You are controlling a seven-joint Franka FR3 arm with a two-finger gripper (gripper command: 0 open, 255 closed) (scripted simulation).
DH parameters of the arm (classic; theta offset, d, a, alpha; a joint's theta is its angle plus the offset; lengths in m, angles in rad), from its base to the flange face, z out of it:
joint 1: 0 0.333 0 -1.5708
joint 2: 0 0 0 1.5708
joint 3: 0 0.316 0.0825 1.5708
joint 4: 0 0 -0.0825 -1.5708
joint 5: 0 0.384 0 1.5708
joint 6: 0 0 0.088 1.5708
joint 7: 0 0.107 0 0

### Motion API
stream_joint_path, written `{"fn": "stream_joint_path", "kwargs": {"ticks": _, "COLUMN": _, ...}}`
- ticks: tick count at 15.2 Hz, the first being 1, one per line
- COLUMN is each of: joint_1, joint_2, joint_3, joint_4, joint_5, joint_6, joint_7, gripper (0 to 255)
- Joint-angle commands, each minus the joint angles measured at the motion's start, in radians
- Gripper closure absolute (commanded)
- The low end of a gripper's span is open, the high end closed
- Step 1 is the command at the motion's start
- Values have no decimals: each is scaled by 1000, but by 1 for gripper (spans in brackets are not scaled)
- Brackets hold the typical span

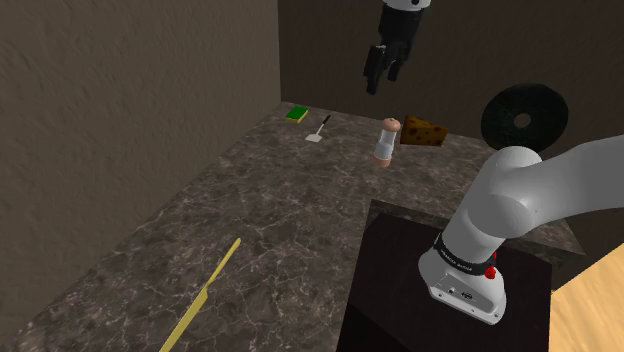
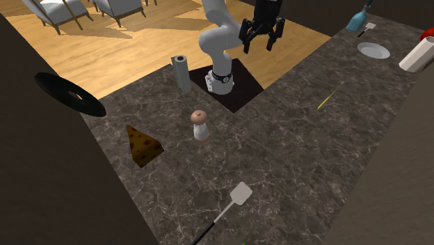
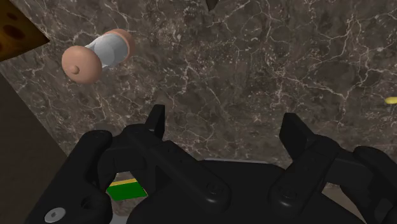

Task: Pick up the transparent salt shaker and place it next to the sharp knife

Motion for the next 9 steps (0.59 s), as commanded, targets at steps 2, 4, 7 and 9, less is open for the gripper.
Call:
{"fn": "stream_joint_path", "kwargs": {"ticks": 2, "joint_1": -5, "joint_2": 3, "joint_3": -20, "joint_4": -17, "joint_5": -12, "joint_6": 20, "joint_7": -22, "gripper": 0}}
{"fn": "stream_joint_path", "kwargs": {"ticks": 4, "joint_1": -16, "joint_2": 13, "joint_3": -61, "joint_4": -48, "joint_5": -36, "joint_6": 60, "joint_7": -65, "gripper": 0}}
{"fn": "stream_joint_path", "kwargs": {"ticks": 7, "joint_1": -34, "joint_2": 40, "joint_3": -124, "joint_4": -85, "joint_5": -71, "joint_6": 124, "joint_7": -129, "gripper": 0}}
{"fn": "stream_joint_path", "kwargs": {"ticks": 9, "joint_1": -46, "joint_2": 66, "joint_3": -166, "joint_4": -104, "joint_5": -94, "joint_6": 168, "joint_7": -171, "gripper": 0}}
